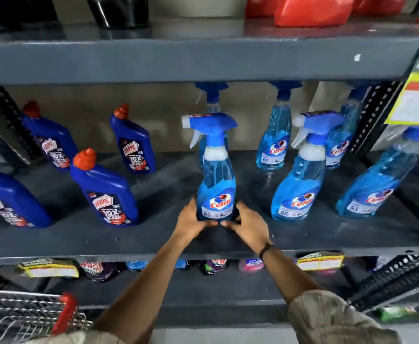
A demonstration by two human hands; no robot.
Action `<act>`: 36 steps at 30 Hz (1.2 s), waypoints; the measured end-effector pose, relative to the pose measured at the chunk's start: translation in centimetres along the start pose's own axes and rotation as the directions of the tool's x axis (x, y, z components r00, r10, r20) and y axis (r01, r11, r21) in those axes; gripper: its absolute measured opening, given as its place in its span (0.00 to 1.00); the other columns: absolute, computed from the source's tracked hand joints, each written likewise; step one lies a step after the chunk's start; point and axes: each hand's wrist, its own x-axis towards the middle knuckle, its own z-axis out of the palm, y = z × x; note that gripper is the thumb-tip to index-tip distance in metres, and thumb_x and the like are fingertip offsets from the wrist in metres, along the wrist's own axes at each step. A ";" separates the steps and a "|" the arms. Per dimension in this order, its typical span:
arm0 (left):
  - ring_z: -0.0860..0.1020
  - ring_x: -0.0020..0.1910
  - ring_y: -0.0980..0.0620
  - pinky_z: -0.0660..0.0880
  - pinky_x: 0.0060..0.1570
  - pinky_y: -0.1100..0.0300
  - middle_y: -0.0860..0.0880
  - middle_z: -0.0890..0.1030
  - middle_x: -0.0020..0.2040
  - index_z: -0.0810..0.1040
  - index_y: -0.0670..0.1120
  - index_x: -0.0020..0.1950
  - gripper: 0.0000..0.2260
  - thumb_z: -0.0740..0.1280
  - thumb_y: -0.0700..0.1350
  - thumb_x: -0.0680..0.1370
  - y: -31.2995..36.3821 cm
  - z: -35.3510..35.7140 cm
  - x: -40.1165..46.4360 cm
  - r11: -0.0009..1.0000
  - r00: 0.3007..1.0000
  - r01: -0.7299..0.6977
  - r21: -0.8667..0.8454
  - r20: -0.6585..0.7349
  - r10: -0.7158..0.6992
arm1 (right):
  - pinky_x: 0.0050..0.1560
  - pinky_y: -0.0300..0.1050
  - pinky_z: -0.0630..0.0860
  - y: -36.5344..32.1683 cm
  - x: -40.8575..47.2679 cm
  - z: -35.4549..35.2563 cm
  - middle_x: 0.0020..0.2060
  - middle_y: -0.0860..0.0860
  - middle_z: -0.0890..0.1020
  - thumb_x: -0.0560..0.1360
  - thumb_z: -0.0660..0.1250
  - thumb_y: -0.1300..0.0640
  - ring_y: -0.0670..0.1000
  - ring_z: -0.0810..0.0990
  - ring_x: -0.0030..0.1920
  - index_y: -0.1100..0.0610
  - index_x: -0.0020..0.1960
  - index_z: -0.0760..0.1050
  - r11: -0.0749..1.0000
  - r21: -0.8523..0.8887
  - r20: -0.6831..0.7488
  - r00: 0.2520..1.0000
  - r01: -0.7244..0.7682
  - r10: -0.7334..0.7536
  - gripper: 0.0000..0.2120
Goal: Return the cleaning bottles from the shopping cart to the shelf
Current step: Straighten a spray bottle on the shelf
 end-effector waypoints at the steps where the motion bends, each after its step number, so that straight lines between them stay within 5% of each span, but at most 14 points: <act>1: 0.75 0.62 0.47 0.70 0.57 0.60 0.45 0.78 0.63 0.67 0.45 0.68 0.37 0.78 0.35 0.62 -0.2 -0.1 0.0 1.000 1.000 0.004 -0.016 -0.003 -0.005 | 0.48 0.45 0.74 0.0 0.0 0.2 0.52 0.52 0.83 0.68 0.70 0.45 0.55 0.80 0.54 0.52 0.62 0.70 1.000 -0.011 -0.014 1.000 0.016 -0.016 0.25; 9: 0.74 0.57 0.54 0.69 0.56 0.61 0.49 0.77 0.59 0.67 0.44 0.67 0.36 0.78 0.36 0.62 0.2 -0.4 -0.8 0.999 0.998 0.019 0.044 -0.057 -0.017 | 0.49 0.41 0.74 0.8 -0.3 0.8 0.54 0.51 0.83 0.68 0.71 0.44 0.52 0.80 0.54 0.52 0.66 0.69 0.996 0.053 -0.067 0.996 0.069 -0.066 0.30; 13: 0.76 0.50 0.47 0.74 0.54 0.52 0.43 0.78 0.52 0.72 0.40 0.57 0.26 0.78 0.35 0.62 -0.2 0.7 -3.7 0.995 0.921 0.043 0.092 -0.390 -0.004 | 0.44 0.22 0.72 2.8 -2.4 -0.4 0.53 0.50 0.81 0.68 0.73 0.52 0.41 0.79 0.45 0.53 0.60 0.76 0.906 0.387 -0.225 0.970 0.174 -0.091 0.21; 16: 0.74 0.34 0.57 0.77 0.43 0.56 0.51 0.76 0.36 0.71 0.49 0.44 0.14 0.75 0.39 0.67 0.2 3.0 -6.8 0.999 0.773 -0.025 -0.024 -0.634 0.005 | 0.43 0.29 0.72 5.6 -4.4 -1.9 0.41 0.46 0.76 0.67 0.74 0.54 0.46 0.76 0.42 0.50 0.48 0.75 0.890 0.395 -0.565 0.824 0.228 0.040 0.12; 19: 0.75 0.33 0.61 0.71 0.35 0.74 0.53 0.75 0.32 0.69 0.57 0.39 0.16 0.73 0.40 0.70 1.8 6.7 -7.4 0.979 0.868 -0.206 0.008 -0.460 0.186 | 0.44 0.35 0.71 8.5 -4.9 -4.3 0.42 0.42 0.70 0.66 0.76 0.58 0.51 0.73 0.43 0.54 0.48 0.70 0.853 0.480 -0.693 0.684 0.204 0.227 0.17; 21: 0.78 0.40 0.60 0.74 0.45 0.69 0.50 0.81 0.40 0.74 0.55 0.48 0.13 0.73 0.41 0.70 3.3 8.7 -6.1 0.960 0.936 -0.264 0.089 -0.218 0.277 | 0.49 0.37 0.72 9.7 -4.1 -5.7 0.50 0.44 0.72 0.65 0.77 0.59 0.49 0.74 0.49 0.58 0.57 0.71 0.851 0.508 -0.619 0.744 0.134 0.252 0.24; 25: 0.72 0.66 0.43 0.68 0.68 0.51 0.40 0.73 0.67 0.62 0.40 0.70 0.36 0.75 0.40 0.67 6.4 12.1 -1.7 0.971 0.971 -0.210 0.117 0.138 0.193 | 0.65 0.49 0.72 11.1 -2.2 -8.6 0.64 0.55 0.75 0.65 0.77 0.61 0.53 0.75 0.63 0.61 0.70 0.62 0.855 0.515 -0.299 0.947 0.056 0.118 0.38; 30: 0.70 0.65 0.40 0.69 0.63 0.51 0.40 0.75 0.66 0.64 0.43 0.69 0.34 0.75 0.46 0.67 7.0 14.5 1.3 0.943 0.978 -0.158 0.291 0.181 0.108 | 0.66 0.55 0.71 11.8 -1.0 -10.1 0.63 0.56 0.78 0.66 0.76 0.57 0.56 0.75 0.64 0.60 0.67 0.66 0.933 0.360 -0.078 0.995 -0.026 0.058 0.33; 36: 0.70 0.64 0.40 0.68 0.62 0.51 0.40 0.76 0.65 0.67 0.43 0.68 0.31 0.74 0.45 0.68 6.8 14.9 1.3 0.943 0.985 -0.141 0.302 0.137 0.104 | 0.66 0.56 0.70 12.3 -0.8 -9.9 0.63 0.57 0.78 0.68 0.74 0.57 0.58 0.74 0.64 0.61 0.66 0.68 0.947 0.320 -0.081 0.996 0.000 0.027 0.30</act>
